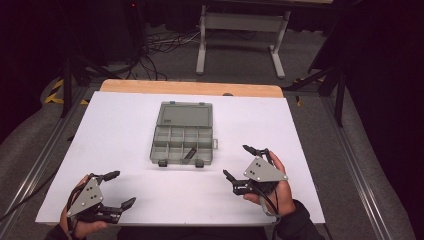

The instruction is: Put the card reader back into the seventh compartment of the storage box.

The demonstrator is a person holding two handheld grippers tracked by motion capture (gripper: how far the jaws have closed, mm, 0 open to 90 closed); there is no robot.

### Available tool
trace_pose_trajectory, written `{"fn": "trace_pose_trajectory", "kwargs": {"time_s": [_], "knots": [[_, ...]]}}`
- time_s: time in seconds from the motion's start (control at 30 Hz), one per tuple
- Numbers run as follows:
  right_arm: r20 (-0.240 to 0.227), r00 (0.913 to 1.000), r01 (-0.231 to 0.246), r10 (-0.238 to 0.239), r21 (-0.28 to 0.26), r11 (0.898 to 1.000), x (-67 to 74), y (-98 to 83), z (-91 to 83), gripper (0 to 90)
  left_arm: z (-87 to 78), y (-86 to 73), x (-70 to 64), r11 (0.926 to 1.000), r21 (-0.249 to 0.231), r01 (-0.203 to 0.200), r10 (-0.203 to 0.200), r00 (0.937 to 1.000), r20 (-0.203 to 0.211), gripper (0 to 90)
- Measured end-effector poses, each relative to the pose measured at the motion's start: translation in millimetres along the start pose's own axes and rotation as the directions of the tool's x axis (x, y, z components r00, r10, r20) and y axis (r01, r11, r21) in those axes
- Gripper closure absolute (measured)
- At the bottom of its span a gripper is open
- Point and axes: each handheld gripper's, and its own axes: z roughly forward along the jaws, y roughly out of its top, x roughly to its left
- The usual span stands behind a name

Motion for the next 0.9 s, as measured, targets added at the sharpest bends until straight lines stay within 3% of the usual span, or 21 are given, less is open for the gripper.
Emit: {"fn": "trace_pose_trajectory", "kwargs": {"time_s": [0.9], "knots": [[0.0,1.0,0.004,-0.004,0.032,0.999,4.6,-26.9,-17.2,11.7,-0.1,0.2,-0.2,1.0,0.001,-0.002,0.002,1.0,-0.002,8.2]]}}
